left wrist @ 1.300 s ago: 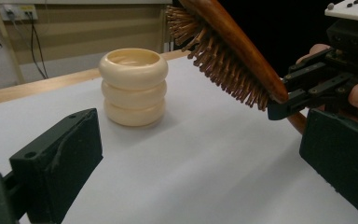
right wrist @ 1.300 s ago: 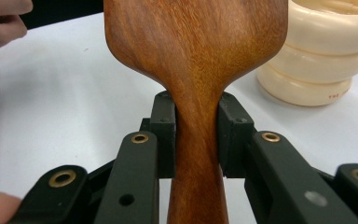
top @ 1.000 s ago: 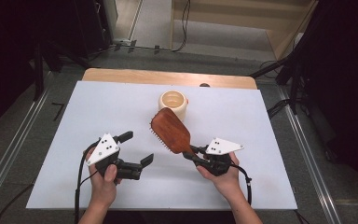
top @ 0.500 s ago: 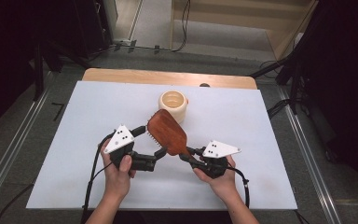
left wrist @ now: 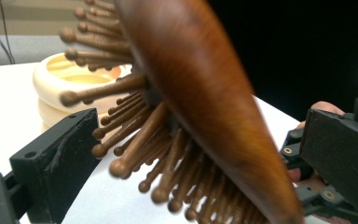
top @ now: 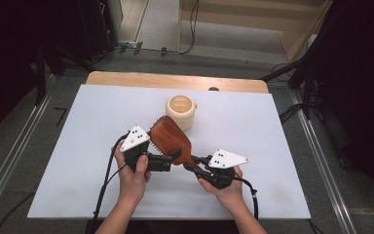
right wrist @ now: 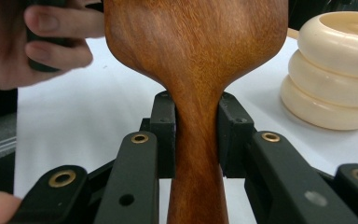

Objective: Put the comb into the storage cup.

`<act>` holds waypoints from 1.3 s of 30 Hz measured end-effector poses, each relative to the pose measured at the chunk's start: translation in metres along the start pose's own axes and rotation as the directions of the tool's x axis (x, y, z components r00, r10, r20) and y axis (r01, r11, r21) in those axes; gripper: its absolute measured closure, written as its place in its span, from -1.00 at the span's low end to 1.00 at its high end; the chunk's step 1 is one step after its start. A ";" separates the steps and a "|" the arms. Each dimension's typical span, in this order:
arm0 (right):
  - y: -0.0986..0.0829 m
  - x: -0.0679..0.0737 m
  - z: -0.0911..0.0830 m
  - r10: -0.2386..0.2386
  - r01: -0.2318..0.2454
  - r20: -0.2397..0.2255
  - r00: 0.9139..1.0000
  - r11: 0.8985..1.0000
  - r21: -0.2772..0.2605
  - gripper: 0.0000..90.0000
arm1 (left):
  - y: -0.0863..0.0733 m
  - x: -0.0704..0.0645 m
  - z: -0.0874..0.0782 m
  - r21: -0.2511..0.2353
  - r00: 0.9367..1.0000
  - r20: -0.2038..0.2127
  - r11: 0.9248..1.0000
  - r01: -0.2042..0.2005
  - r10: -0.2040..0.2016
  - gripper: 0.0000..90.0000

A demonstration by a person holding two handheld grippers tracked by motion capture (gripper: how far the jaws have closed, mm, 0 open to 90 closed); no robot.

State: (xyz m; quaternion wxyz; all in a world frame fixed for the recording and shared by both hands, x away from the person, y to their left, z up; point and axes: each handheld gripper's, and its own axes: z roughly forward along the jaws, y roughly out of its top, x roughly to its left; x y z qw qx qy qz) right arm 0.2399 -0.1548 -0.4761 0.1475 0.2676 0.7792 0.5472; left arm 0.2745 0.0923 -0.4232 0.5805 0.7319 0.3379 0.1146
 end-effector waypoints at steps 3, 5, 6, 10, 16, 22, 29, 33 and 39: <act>0.001 0.003 0.000 0.003 -0.003 -0.001 1.000 1.000 -0.007 0.55 | 0.000 -0.002 0.002 -0.013 1.000 0.007 1.000 0.006 -0.006 -1.00; 0.002 0.005 0.001 0.003 -0.003 0.003 1.000 1.000 -0.009 0.55 | 0.000 -0.003 0.003 -0.015 1.000 0.002 1.000 0.014 -0.014 -1.00; 0.002 0.005 0.001 0.007 -0.007 0.002 1.000 1.000 -0.009 0.55 | 0.001 -0.003 0.003 -0.017 1.000 0.008 1.000 0.019 -0.019 -1.00; 0.003 0.009 0.003 0.000 0.000 0.017 1.000 1.000 -0.017 0.55 | 0.001 -0.005 0.006 -0.023 0.999 -0.004 0.999 0.043 -0.043 -0.94; 0.002 0.013 0.005 0.011 -0.010 0.036 0.999 1.000 -0.025 0.55 | 0.002 -0.005 0.006 -0.038 0.996 -0.032 0.996 0.082 -0.083 -0.60; 0.001 0.014 0.006 0.019 -0.017 0.039 0.999 0.999 -0.038 0.55 | 0.003 -0.002 0.004 -0.039 0.992 -0.031 0.992 0.119 -0.120 -0.29; -0.001 0.017 0.010 0.025 -0.022 0.058 0.998 0.998 -0.055 0.55 | 0.003 -0.002 0.003 -0.032 0.991 0.041 0.991 0.131 -0.129 -0.07; -0.003 0.017 0.012 0.022 -0.019 0.060 0.998 0.999 -0.048 0.55 | 0.003 -0.004 0.003 -0.025 0.990 0.082 0.993 0.117 -0.115 0.09; -0.001 0.015 0.011 0.047 -0.046 0.030 0.998 0.997 -0.061 0.47 | 0.005 0.002 0.001 -0.013 0.977 0.152 0.988 0.155 -0.151 0.22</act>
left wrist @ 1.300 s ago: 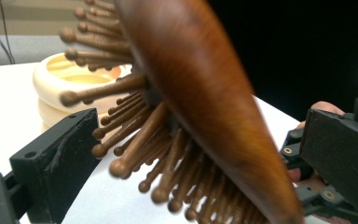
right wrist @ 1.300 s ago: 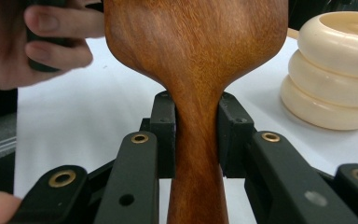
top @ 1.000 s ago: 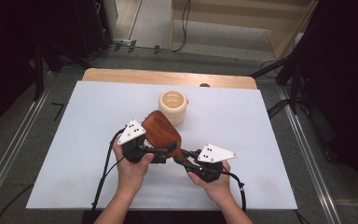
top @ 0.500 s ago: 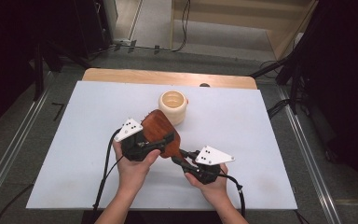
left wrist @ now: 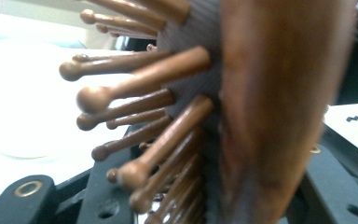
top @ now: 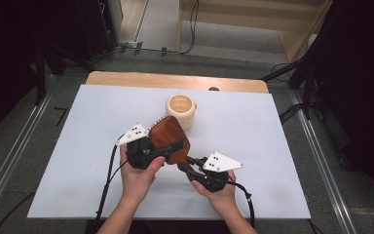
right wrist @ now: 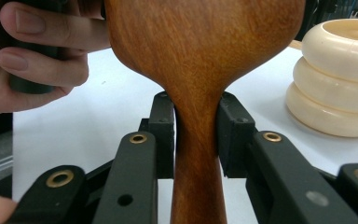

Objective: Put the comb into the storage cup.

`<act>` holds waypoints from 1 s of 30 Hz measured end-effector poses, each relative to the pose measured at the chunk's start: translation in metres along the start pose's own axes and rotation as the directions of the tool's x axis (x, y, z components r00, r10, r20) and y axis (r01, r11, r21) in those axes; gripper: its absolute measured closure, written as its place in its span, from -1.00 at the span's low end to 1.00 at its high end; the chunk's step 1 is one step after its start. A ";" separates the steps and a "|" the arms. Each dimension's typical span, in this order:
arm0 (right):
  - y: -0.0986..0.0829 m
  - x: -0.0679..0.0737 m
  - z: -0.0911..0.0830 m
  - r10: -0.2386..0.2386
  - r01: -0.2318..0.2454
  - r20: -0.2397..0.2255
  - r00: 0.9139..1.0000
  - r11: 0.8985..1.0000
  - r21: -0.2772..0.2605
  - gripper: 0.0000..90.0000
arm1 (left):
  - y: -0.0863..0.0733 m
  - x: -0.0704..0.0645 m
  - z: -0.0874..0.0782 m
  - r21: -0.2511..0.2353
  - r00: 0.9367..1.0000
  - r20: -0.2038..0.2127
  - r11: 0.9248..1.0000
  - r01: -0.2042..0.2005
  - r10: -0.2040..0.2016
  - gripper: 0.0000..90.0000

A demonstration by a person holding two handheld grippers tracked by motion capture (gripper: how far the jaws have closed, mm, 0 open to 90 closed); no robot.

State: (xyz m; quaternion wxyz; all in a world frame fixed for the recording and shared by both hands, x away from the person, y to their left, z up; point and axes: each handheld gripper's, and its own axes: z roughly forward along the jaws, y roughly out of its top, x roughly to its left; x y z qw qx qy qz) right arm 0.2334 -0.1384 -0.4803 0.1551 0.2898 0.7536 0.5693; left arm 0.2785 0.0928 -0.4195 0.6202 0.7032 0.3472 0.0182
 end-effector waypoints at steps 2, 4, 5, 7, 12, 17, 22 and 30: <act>0.001 -0.002 -0.002 0.022 -0.022 -0.023 0.999 1.000 -0.014 0.29 | 0.001 0.000 -0.001 0.001 1.000 -0.016 1.000 -0.016 0.016 0.24; 0.003 -0.004 -0.004 0.017 -0.017 -0.036 0.999 1.000 -0.014 0.13 | 0.001 0.000 -0.002 0.000 1.000 -0.020 1.000 -0.024 0.024 0.25; 0.003 -0.004 -0.006 0.009 -0.010 -0.046 0.999 1.000 -0.014 0.08 | 0.002 0.001 -0.003 0.003 0.999 -0.020 1.000 -0.028 0.028 0.25; 0.005 -0.005 -0.009 -0.005 0.004 -0.053 0.999 1.000 -0.020 -0.09 | 0.002 0.001 -0.004 -0.002 0.999 -0.031 0.999 -0.036 0.036 0.25; 0.008 -0.010 -0.018 0.025 -0.026 -0.025 0.999 0.998 -0.052 -0.76 | 0.004 -0.001 -0.005 0.003 0.997 -0.044 0.998 -0.064 0.064 0.25; 0.006 -0.019 -0.027 0.053 -0.054 -0.019 0.998 0.996 -0.068 -1.00 | 0.006 -0.003 -0.007 0.000 0.996 -0.047 0.997 -0.081 0.081 0.25; 0.001 -0.027 -0.040 0.058 -0.056 0.018 0.998 0.995 -0.088 -1.00 | 0.009 -0.001 -0.010 -0.010 0.995 -0.056 0.996 -0.085 0.084 0.25; -0.010 -0.034 -0.054 0.014 -0.009 0.068 0.998 0.997 -0.071 -1.00 | 0.013 0.001 -0.015 -0.018 0.994 -0.062 0.996 -0.088 0.086 0.25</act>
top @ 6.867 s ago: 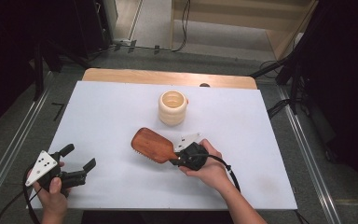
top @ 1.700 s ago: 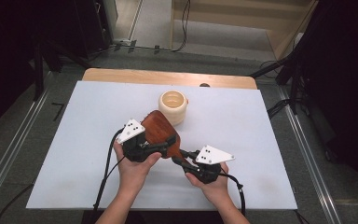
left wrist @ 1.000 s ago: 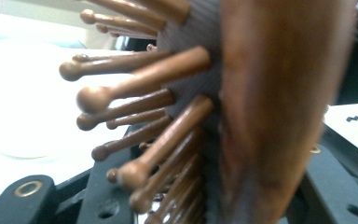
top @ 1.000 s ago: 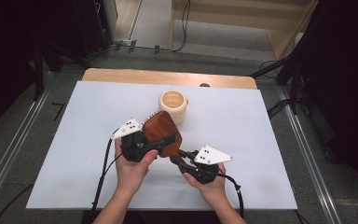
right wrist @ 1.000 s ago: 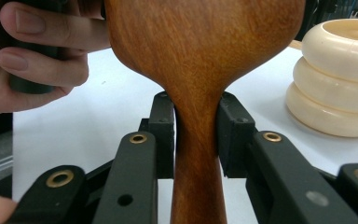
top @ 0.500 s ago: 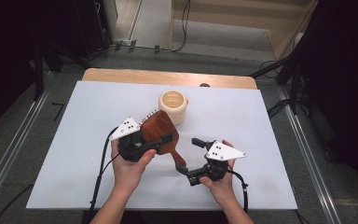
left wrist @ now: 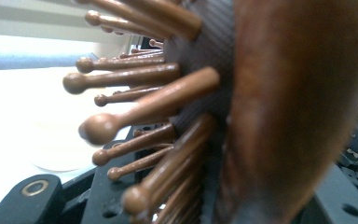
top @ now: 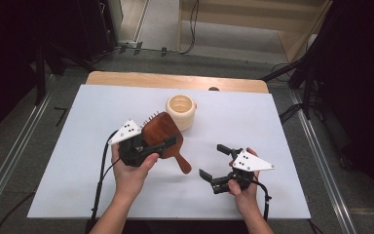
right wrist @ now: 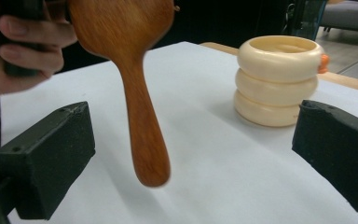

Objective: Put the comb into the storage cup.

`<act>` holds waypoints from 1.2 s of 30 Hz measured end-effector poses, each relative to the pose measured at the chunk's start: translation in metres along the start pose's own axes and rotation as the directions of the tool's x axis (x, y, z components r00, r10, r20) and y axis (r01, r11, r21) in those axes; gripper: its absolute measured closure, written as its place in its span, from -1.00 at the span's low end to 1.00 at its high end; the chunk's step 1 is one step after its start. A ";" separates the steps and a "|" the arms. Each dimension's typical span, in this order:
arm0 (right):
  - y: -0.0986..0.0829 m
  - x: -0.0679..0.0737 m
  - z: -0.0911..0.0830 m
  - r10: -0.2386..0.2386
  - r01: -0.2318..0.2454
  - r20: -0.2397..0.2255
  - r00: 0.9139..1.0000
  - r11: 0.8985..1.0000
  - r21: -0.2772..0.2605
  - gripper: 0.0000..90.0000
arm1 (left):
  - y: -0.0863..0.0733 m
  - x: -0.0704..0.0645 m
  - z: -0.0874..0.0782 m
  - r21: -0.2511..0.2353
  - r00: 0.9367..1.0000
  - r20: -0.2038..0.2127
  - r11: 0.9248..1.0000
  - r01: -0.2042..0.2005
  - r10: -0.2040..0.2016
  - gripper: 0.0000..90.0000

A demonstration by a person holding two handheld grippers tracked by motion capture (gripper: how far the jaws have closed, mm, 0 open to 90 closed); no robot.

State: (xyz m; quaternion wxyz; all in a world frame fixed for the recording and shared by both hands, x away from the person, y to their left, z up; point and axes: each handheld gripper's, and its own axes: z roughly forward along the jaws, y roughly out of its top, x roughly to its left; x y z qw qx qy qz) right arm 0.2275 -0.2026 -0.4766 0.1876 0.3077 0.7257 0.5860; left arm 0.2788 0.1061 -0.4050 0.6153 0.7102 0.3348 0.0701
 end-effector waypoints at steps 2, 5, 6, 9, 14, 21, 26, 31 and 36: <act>-0.003 -0.003 -0.005 0.001 -0.001 0.008 1.000 1.000 0.000 -1.00 | 0.001 0.001 -0.001 -0.001 1.000 0.000 1.000 0.000 0.000 0.25; -0.008 -0.009 -0.013 0.008 -0.008 0.026 1.000 1.000 0.001 -1.00 | 0.002 0.003 -0.003 -0.004 1.000 -0.003 1.000 0.000 0.000 0.25; -0.009 -0.011 -0.016 0.010 -0.010 0.031 0.999 1.000 -0.002 -1.00 | 0.002 0.003 -0.003 -0.006 1.000 -0.005 1.000 0.000 0.000 0.25; -0.013 -0.017 -0.026 0.016 -0.016 0.049 0.999 1.000 -0.008 -1.00 | 0.004 0.005 -0.004 -0.010 1.000 -0.007 1.000 -0.004 0.004 0.25; -0.019 -0.026 -0.043 0.017 -0.017 0.086 0.996 1.000 -0.002 -1.00 | 0.006 0.007 -0.005 -0.016 1.000 -0.014 1.000 -0.006 0.006 0.25; -0.027 -0.036 -0.065 0.029 -0.029 0.124 0.992 1.000 -0.004 -1.00 | 0.009 0.009 -0.005 -0.019 1.000 -0.014 1.000 -0.009 0.009 0.25; -0.034 -0.042 -0.077 0.028 -0.029 0.144 0.989 1.000 0.004 -1.00 | 0.011 0.012 -0.005 -0.019 1.000 -0.021 1.000 -0.013 0.013 0.25; -0.040 -0.047 -0.087 0.042 -0.044 0.161 0.986 0.999 0.011 -1.00 | 0.013 0.015 -0.007 -0.023 1.000 -0.028 1.000 -0.011 0.011 0.25; -0.045 -0.052 -0.096 0.050 -0.053 0.176 0.983 0.998 0.014 -1.00 | 0.017 0.018 -0.008 -0.029 1.000 -0.029 1.000 -0.007 0.006 0.25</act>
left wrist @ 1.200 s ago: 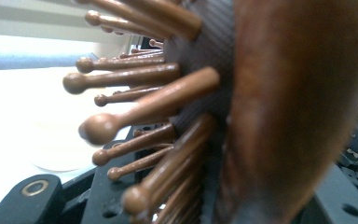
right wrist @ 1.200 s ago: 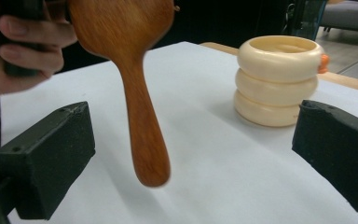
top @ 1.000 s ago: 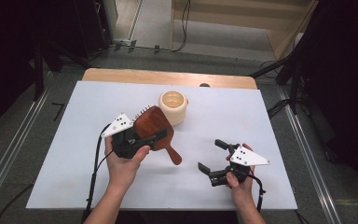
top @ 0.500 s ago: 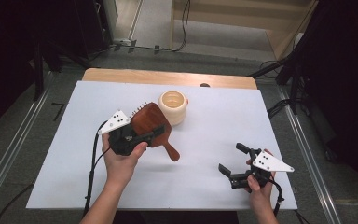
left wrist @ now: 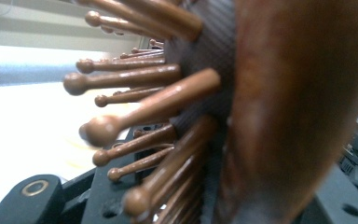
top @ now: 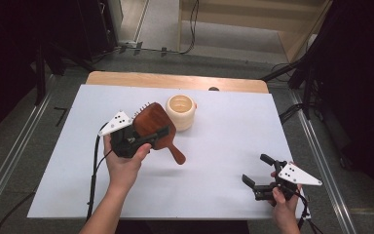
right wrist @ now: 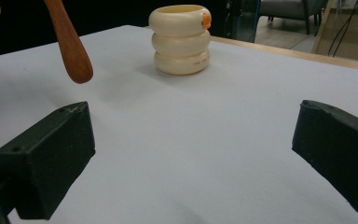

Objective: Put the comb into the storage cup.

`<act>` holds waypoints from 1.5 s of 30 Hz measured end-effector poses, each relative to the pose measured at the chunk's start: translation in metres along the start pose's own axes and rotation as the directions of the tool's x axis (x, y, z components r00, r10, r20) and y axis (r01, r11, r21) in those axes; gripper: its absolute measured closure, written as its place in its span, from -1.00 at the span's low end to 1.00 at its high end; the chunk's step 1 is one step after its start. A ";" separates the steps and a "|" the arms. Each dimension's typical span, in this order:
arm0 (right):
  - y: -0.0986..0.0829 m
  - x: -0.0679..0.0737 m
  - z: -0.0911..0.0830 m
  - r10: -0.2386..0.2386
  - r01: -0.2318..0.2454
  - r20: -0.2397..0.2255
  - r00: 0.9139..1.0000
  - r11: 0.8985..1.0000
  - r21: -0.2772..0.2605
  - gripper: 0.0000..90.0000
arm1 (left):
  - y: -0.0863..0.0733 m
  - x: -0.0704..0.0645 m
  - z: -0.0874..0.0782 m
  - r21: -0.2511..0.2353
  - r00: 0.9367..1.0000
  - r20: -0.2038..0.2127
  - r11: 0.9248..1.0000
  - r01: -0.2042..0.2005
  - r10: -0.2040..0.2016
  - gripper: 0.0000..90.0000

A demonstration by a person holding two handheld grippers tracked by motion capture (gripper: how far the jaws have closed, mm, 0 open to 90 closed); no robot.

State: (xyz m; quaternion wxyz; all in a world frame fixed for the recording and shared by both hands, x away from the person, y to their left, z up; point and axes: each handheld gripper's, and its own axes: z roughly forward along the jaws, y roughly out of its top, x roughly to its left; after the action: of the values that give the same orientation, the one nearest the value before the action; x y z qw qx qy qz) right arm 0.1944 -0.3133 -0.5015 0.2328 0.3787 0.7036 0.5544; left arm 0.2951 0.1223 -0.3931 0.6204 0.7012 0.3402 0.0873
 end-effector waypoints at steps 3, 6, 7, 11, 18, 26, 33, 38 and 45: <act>-0.002 -0.003 -0.004 0.003 -0.003 0.007 1.000 1.000 0.004 -1.00 | 0.002 0.002 0.000 -0.003 1.000 -0.002 1.000 0.005 -0.005 0.25; -0.005 -0.006 -0.007 0.008 -0.008 0.013 1.000 1.000 0.006 -1.00 | 0.004 0.004 0.000 -0.007 1.000 -0.004 1.000 0.008 -0.008 0.25; -0.006 -0.007 -0.008 0.009 -0.009 0.013 1.000 1.000 0.007 -1.00 | 0.005 0.005 0.000 -0.006 1.000 -0.003 1.000 0.008 -0.008 0.25; -0.009 -0.012 -0.013 0.010 -0.010 0.026 1.000 1.000 0.014 -1.00 | 0.007 0.007 0.000 -0.004 1.000 -0.007 1.000 0.004 -0.004 0.25; -0.013 -0.015 -0.013 0.022 -0.022 0.033 0.999 1.000 0.014 -1.00 | 0.013 0.011 0.000 -0.016 1.000 -0.010 1.000 0.003 -0.003 0.25; -0.014 -0.016 -0.012 0.017 -0.017 0.036 0.999 1.000 0.014 -1.00 | 0.026 0.022 0.002 -0.035 1.000 -0.018 0.999 0.020 -0.020 0.25; -0.014 -0.016 -0.011 0.011 -0.011 0.034 0.999 1.000 0.012 -1.00 | 0.031 0.031 0.003 -0.038 0.999 -0.032 0.999 0.028 -0.029 0.25; -0.015 -0.017 -0.011 0.019 -0.019 0.033 0.999 1.000 0.006 -1.00 | 0.035 0.037 0.006 -0.033 0.999 -0.043 0.999 0.024 -0.026 0.25; -0.015 -0.017 -0.011 0.019 -0.019 0.033 0.999 1.000 0.006 -1.00 | 0.041 0.039 0.011 -0.037 0.999 -0.043 0.999 0.016 -0.018 0.25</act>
State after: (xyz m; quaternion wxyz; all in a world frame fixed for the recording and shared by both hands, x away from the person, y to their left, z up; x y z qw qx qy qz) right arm 0.1923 -0.3348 -0.5142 0.2377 0.3953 0.6979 0.5479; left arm 0.3458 0.1365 -0.3695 0.6262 0.6849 0.3580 0.1033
